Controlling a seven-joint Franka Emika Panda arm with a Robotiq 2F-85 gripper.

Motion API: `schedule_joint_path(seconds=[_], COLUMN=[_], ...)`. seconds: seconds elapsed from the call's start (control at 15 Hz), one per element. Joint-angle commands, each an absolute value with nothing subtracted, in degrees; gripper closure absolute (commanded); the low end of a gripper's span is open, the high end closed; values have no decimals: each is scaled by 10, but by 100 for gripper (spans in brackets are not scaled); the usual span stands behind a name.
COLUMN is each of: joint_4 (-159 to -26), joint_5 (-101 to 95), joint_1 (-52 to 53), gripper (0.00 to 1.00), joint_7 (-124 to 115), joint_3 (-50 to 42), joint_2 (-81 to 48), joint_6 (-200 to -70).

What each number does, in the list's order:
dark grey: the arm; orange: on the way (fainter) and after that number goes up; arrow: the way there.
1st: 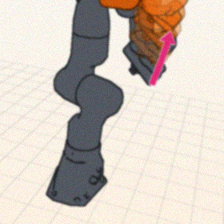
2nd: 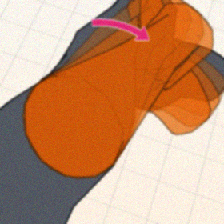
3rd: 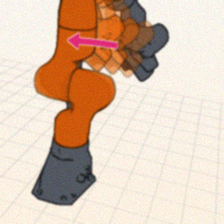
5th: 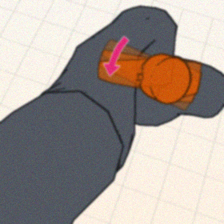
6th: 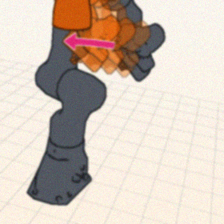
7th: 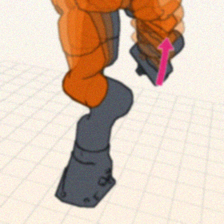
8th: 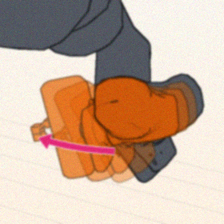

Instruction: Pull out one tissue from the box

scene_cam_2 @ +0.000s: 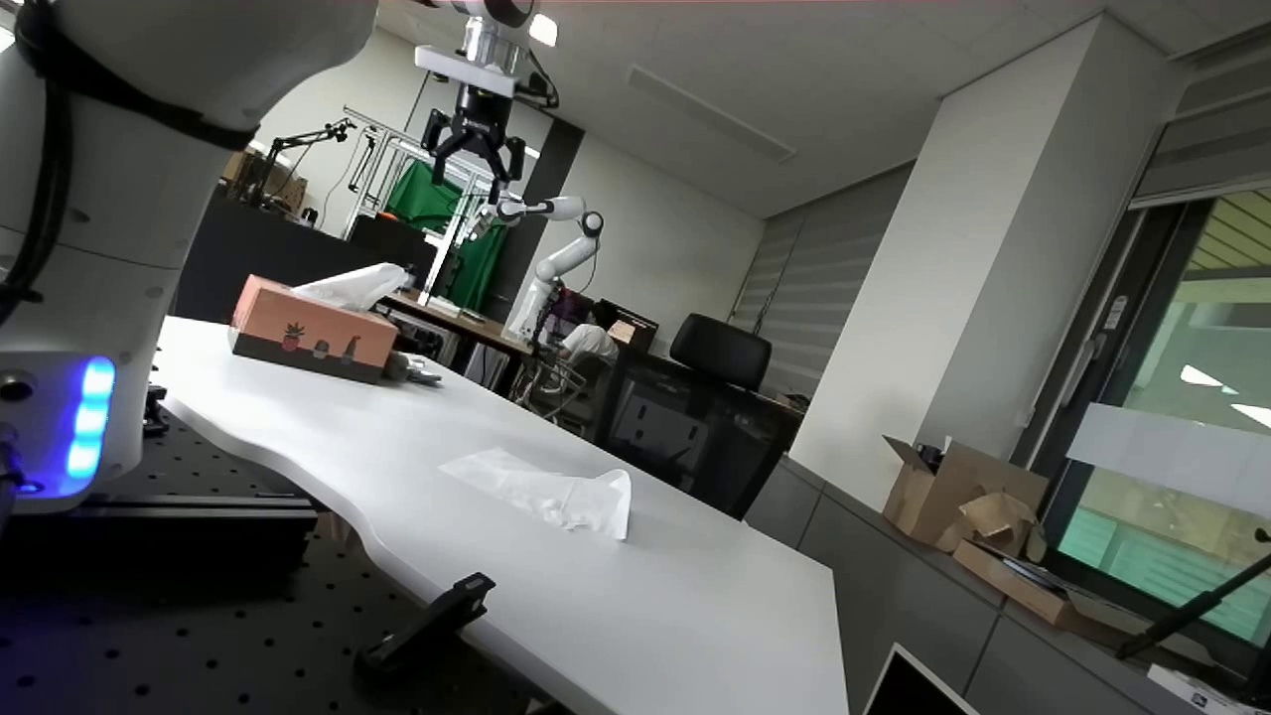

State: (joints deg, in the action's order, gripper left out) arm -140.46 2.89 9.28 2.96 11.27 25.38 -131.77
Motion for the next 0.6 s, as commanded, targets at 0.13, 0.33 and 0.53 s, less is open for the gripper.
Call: schedule_joint_path(seconds=[0.13,0.33,0.53], joint_4=[-1370,-1326,-1280], joint_5=[9,5,0], joint_1=[66,38,21], gripper=[0,0,0], joint_7=[-34,-104,-181], joint_3=[106,110,114], joint_2=[210,151,85], joint_6=[-1340,-1380,-1432])
